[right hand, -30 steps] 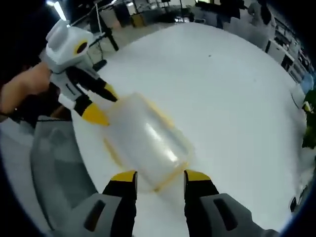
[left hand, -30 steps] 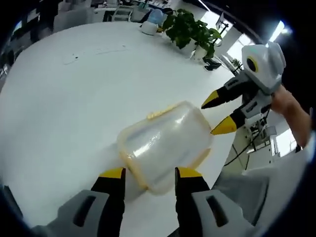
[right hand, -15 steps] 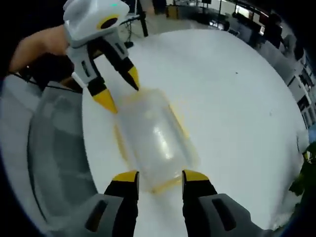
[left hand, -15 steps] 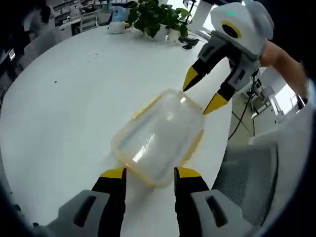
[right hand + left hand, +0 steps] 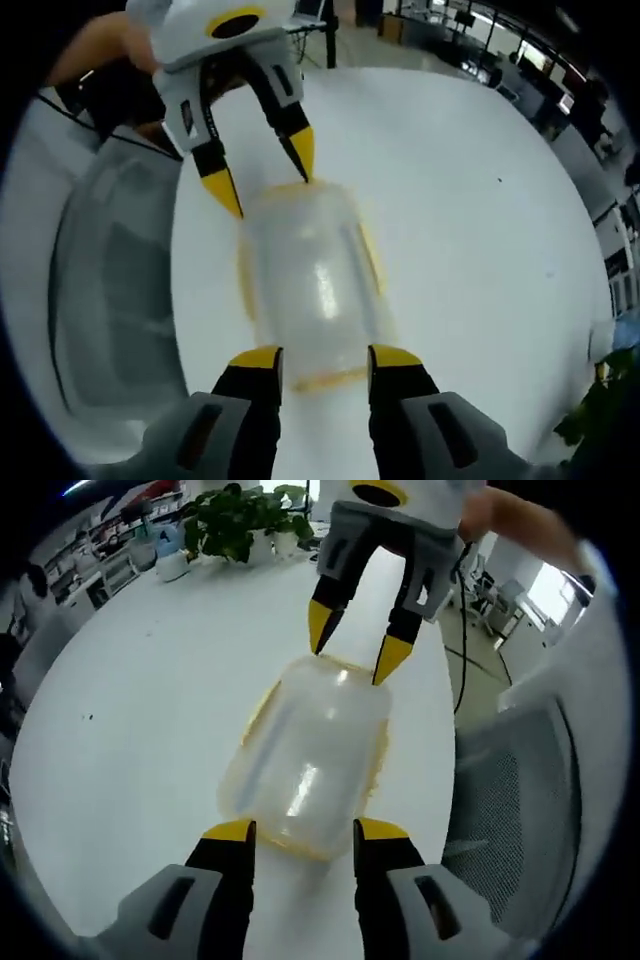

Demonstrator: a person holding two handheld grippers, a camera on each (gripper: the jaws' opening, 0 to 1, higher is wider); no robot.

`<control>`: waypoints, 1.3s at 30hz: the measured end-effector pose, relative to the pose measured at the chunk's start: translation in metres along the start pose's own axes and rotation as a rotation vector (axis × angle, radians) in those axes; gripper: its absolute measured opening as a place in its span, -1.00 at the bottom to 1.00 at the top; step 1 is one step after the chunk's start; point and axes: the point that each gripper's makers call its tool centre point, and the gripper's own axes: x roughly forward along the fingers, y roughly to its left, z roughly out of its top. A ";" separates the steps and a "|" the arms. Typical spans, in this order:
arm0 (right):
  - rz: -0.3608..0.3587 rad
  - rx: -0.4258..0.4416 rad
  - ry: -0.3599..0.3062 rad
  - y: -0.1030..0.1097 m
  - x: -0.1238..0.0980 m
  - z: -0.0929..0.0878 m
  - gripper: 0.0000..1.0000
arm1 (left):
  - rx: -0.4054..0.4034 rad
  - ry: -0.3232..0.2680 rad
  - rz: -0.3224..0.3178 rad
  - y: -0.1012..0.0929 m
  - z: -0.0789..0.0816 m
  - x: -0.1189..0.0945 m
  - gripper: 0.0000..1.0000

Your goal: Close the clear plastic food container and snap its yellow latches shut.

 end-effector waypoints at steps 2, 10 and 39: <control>0.004 -0.010 -0.002 0.000 0.000 0.001 -0.37 | 0.008 -0.001 0.001 0.001 0.001 0.000 -0.25; 0.035 -0.013 -0.048 0.003 0.001 0.013 -0.39 | 0.063 -0.026 0.000 0.005 0.014 0.001 -0.32; 0.068 -0.056 -0.113 0.001 0.019 0.041 -0.39 | 0.133 -0.073 -0.022 -0.015 0.044 0.024 -0.35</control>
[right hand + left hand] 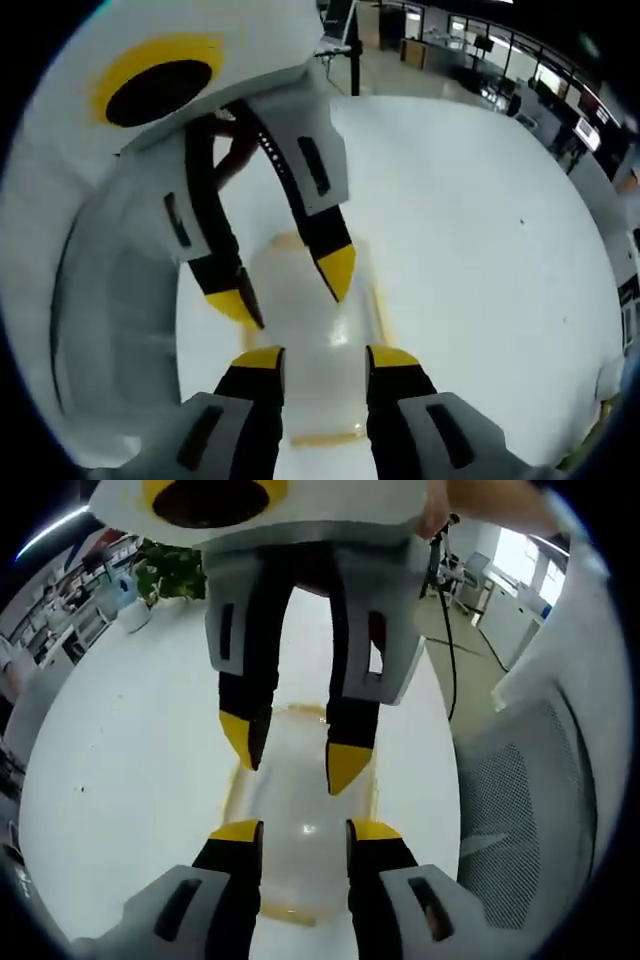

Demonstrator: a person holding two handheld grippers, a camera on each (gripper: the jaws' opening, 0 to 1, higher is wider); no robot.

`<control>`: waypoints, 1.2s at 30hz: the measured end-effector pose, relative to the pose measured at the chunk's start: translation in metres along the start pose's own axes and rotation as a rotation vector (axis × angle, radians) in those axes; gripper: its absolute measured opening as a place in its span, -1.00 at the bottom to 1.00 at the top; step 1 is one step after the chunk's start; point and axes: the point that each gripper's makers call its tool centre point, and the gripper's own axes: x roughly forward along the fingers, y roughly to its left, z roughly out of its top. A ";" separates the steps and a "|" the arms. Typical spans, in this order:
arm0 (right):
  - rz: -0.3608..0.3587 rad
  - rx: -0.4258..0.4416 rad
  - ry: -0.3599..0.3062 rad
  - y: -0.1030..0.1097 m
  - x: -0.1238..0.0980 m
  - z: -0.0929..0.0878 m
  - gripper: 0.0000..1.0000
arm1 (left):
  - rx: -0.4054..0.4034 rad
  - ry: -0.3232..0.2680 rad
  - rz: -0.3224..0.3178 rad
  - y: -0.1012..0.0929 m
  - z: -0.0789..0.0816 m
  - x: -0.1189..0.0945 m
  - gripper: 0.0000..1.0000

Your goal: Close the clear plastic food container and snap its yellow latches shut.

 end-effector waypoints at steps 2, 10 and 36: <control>0.002 -0.002 0.004 -0.002 0.001 0.000 -0.39 | -0.007 -0.003 -0.003 -0.002 0.001 0.002 -0.35; -0.001 -0.006 0.003 -0.009 0.003 0.001 -0.39 | -0.018 -0.010 -0.004 -0.009 0.002 0.004 -0.32; 0.045 -0.020 0.036 -0.024 0.019 0.005 -0.32 | 0.075 0.030 0.047 -0.031 -0.009 0.011 -0.22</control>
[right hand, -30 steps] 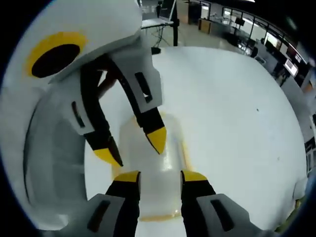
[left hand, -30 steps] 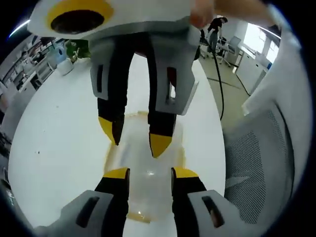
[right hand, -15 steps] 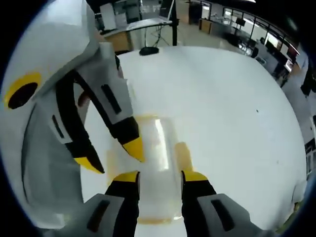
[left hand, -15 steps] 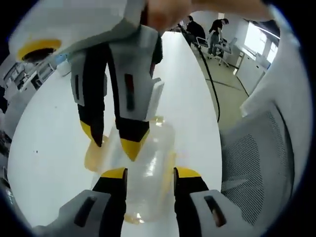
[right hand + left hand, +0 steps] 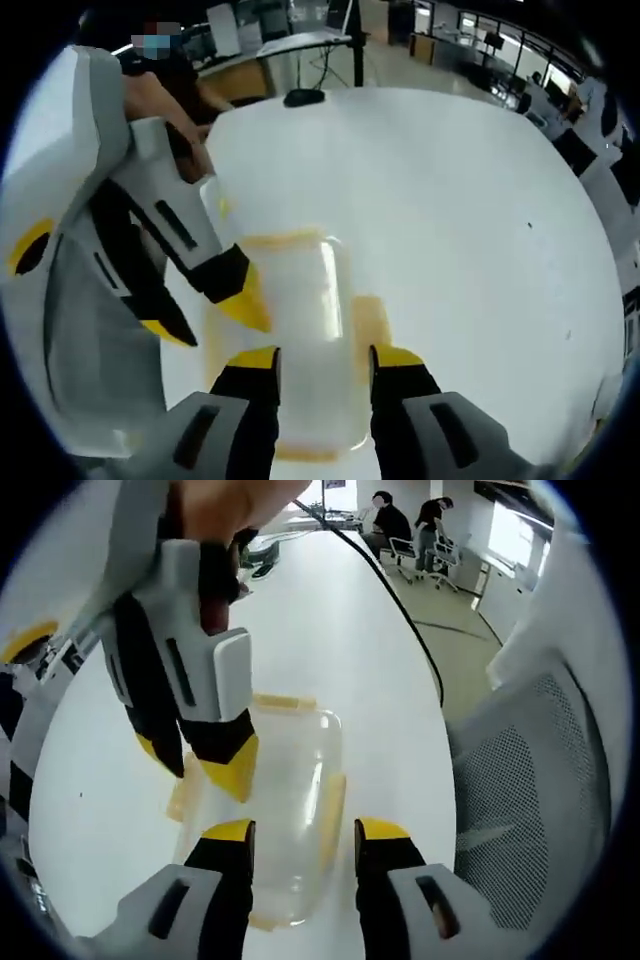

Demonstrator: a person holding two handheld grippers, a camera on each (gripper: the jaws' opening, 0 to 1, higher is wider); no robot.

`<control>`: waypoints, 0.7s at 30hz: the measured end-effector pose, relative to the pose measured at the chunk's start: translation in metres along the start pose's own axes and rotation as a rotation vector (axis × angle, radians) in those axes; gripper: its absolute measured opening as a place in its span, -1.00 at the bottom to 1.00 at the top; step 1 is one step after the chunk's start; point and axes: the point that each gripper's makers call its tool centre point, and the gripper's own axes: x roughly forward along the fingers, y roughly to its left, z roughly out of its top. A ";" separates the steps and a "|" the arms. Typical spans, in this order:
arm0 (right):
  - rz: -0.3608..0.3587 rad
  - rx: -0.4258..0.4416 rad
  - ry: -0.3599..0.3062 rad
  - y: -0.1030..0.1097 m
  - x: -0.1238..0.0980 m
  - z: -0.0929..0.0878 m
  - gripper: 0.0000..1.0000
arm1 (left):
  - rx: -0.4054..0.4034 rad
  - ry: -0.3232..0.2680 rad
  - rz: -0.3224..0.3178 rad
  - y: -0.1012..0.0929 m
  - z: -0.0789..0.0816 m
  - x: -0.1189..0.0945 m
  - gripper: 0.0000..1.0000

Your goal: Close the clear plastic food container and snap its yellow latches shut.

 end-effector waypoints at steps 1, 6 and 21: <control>0.005 0.003 0.005 0.000 0.001 -0.001 -0.32 | 0.008 0.002 0.007 0.000 0.000 0.001 -0.22; 0.026 0.003 0.015 0.000 0.004 -0.001 -0.31 | 0.031 0.002 0.057 0.003 0.000 0.003 -0.27; 0.103 -0.008 0.070 -0.001 0.009 -0.001 -0.30 | 0.067 0.014 0.146 0.004 -0.001 0.008 -0.25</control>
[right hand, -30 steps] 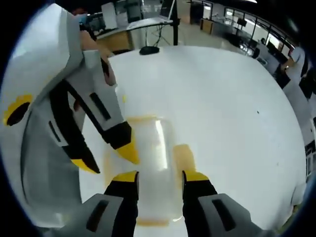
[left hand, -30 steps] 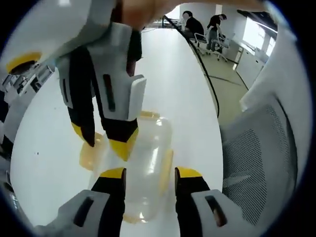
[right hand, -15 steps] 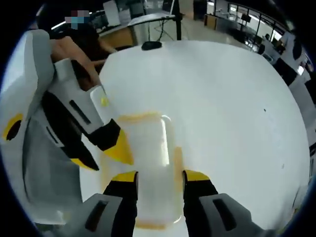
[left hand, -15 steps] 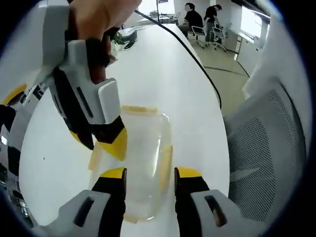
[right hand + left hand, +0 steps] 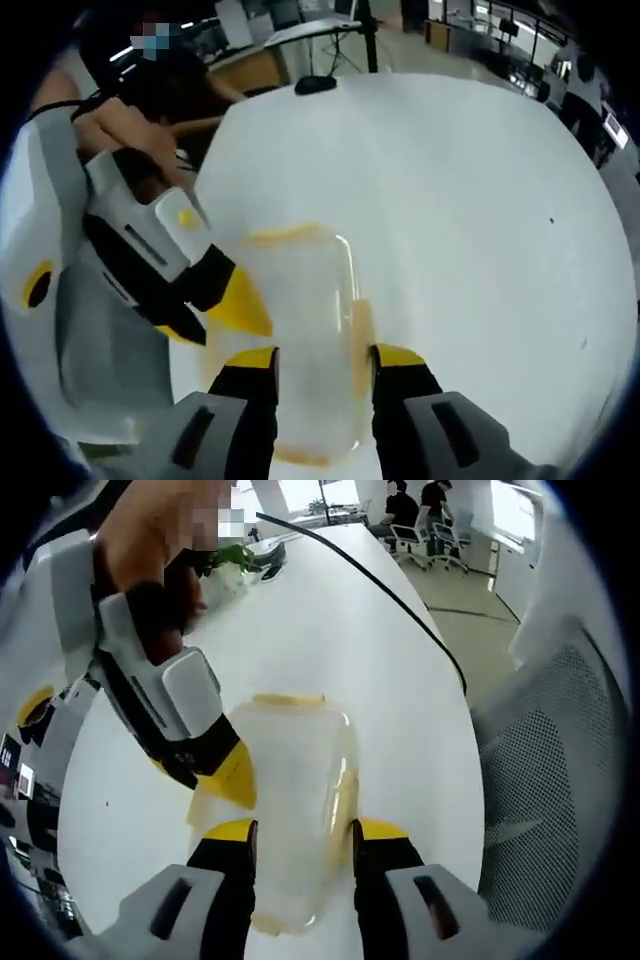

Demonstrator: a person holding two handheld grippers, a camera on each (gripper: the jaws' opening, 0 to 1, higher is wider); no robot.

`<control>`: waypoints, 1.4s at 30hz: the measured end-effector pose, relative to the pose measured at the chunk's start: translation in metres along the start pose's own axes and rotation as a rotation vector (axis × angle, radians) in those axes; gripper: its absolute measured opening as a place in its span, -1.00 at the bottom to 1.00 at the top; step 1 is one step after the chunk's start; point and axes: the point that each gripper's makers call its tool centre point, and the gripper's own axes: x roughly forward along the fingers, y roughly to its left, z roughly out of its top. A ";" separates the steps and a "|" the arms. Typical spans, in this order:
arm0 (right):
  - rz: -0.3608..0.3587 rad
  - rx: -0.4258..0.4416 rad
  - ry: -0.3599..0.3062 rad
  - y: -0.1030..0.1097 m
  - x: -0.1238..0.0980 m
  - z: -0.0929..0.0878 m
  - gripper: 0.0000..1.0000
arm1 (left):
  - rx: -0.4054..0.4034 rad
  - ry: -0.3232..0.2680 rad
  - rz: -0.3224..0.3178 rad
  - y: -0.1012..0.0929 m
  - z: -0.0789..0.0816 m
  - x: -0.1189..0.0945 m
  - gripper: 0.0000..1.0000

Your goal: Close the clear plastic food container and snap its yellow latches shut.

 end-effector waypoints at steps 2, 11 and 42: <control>0.011 -0.005 0.026 0.000 0.001 -0.001 -0.31 | 0.013 0.012 0.017 0.000 -0.001 0.001 -0.26; 0.139 0.016 0.092 0.004 0.010 -0.003 -0.38 | 0.009 0.057 0.092 0.003 0.001 0.005 -0.40; -0.019 0.020 -0.012 0.004 -0.011 -0.004 -0.12 | 0.060 -0.029 0.032 -0.002 0.013 -0.008 -0.09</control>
